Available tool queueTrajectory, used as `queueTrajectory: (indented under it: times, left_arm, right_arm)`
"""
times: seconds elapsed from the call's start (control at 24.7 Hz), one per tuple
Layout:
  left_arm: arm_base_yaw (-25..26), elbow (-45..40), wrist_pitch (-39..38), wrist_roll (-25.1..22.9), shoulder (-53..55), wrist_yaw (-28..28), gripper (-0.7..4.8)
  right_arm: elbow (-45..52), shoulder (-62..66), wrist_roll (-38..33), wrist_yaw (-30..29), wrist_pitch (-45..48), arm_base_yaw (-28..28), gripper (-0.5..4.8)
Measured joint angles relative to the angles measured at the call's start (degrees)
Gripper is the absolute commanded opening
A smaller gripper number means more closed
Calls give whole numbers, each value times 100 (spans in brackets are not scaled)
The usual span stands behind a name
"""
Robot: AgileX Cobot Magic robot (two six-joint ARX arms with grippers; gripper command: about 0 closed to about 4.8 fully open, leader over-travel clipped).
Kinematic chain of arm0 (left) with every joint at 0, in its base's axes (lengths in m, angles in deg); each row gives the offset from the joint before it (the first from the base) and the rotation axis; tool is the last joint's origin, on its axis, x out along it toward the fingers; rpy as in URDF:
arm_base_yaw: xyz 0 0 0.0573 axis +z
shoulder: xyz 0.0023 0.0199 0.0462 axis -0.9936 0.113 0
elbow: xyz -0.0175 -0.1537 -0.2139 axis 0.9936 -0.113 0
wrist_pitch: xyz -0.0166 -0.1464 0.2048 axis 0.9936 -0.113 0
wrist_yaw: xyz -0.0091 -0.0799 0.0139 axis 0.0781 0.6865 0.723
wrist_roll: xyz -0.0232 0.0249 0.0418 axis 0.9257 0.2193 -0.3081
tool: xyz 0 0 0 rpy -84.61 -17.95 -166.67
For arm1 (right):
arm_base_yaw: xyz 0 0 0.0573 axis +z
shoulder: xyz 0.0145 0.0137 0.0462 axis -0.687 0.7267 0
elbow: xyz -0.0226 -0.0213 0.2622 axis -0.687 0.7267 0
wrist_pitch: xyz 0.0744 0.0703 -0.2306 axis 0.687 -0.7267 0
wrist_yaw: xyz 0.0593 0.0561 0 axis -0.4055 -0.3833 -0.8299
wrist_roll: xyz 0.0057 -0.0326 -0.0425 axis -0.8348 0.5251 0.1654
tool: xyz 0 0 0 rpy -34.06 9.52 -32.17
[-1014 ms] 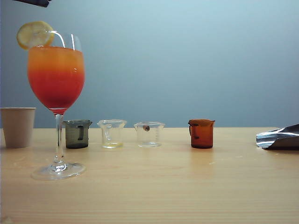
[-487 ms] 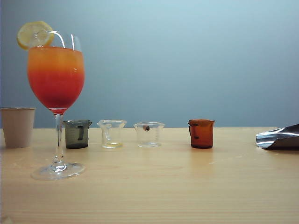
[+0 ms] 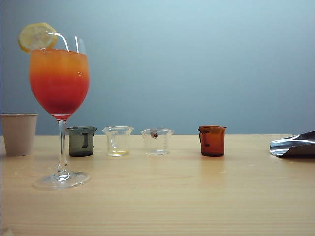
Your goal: Pick up the lemon slice from the paper cup on the left and carefully insert it into the rim of the goblet.
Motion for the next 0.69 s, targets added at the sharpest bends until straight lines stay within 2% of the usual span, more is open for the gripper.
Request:
queueTrajectory:
  times: [0.24, 0.37, 0.69]
  left_arm:
    - [0, -240, -2, 229, -741, -608, -5]
    - [0, -673, 2, 380, -1178, -863, -5]
    - [0, -1523, 37, 616, -2146, -1014, -5]
  right_arm:
    - [907, -1051, -262, 181, 382, -2, -5]
    - [1425, -1565, -295, 269, 409, 0, -5]
    - [2232, -2559, -323, 669, 540, 0, -5]
